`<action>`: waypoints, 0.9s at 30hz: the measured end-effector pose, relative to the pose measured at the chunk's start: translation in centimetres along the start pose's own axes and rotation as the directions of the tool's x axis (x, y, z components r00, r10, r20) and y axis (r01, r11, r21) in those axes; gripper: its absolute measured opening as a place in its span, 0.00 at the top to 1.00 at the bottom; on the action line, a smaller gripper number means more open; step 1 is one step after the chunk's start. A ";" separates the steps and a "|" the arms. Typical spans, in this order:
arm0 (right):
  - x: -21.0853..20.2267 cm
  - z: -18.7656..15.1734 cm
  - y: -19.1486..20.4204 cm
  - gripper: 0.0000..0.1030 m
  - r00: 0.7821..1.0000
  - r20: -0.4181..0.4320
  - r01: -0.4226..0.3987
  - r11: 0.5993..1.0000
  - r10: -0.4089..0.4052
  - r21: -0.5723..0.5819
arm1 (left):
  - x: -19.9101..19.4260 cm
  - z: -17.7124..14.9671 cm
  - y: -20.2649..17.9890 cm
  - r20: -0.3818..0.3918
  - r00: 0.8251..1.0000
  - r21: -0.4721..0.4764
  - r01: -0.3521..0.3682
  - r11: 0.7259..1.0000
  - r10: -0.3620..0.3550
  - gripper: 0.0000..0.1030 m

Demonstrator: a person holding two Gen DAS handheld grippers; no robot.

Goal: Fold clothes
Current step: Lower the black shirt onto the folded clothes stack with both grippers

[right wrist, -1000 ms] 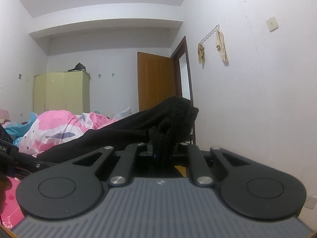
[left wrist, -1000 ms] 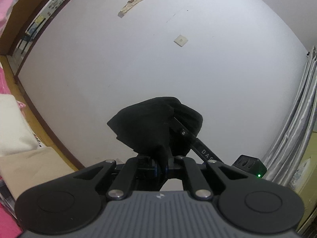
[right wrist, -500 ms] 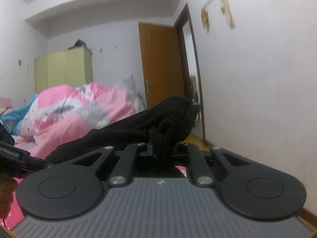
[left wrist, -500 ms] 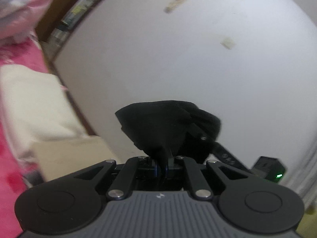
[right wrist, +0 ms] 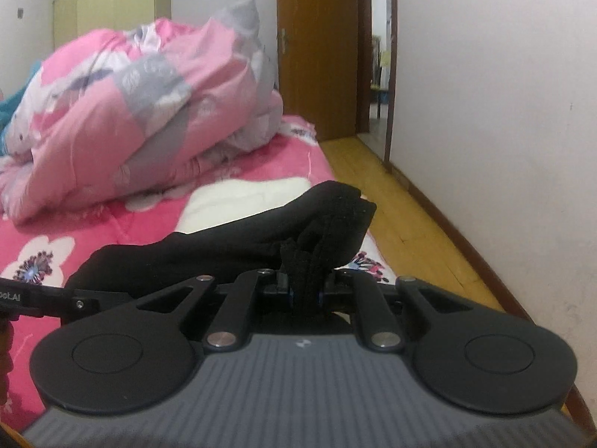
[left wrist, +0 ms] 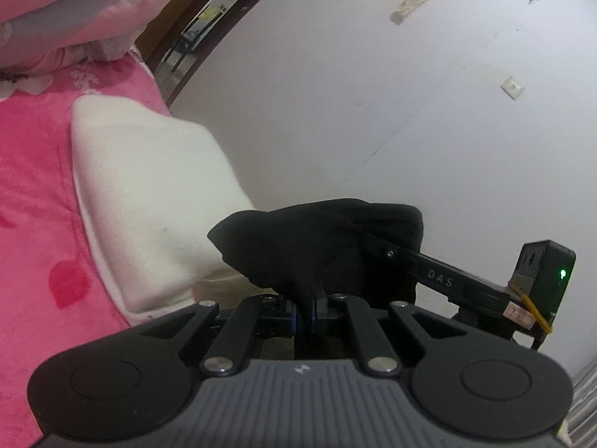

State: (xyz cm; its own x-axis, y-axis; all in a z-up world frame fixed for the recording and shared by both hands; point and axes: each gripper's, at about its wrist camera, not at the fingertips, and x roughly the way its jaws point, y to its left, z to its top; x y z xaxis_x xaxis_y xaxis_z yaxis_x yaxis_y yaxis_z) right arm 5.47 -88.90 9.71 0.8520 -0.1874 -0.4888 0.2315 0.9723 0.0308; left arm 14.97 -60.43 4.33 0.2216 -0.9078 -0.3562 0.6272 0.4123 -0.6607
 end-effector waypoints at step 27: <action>2.0 1.4 -0.6 0.82 0.988 -0.153 0.022 0.983 0.006 0.180 | -2.0 0.5 0.1 0.115 0.992 0.195 -0.082 0.977 0.061 0.54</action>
State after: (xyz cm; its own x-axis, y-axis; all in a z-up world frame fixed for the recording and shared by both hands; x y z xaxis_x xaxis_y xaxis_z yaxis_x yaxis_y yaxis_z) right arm 7.72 -90.03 9.96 0.7712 -0.1584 -0.6165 0.3313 0.9269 0.1762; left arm 14.98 -58.63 5.33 0.3436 -0.8839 -0.3173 0.7404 0.4628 -0.4874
